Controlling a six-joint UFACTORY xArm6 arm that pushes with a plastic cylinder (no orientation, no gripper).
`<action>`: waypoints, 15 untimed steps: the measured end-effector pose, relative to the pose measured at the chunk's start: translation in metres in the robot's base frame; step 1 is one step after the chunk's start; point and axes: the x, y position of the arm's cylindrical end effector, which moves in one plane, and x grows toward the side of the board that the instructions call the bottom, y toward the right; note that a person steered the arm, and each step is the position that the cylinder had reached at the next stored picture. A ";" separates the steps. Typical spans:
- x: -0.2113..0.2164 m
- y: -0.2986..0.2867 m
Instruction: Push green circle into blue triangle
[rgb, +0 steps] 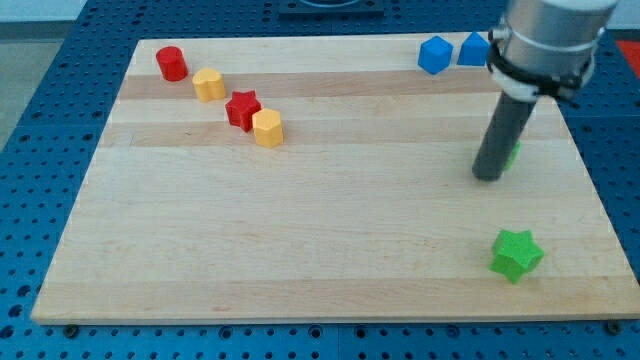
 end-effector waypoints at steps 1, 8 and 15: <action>-0.007 0.006; -0.068 0.057; -0.131 0.083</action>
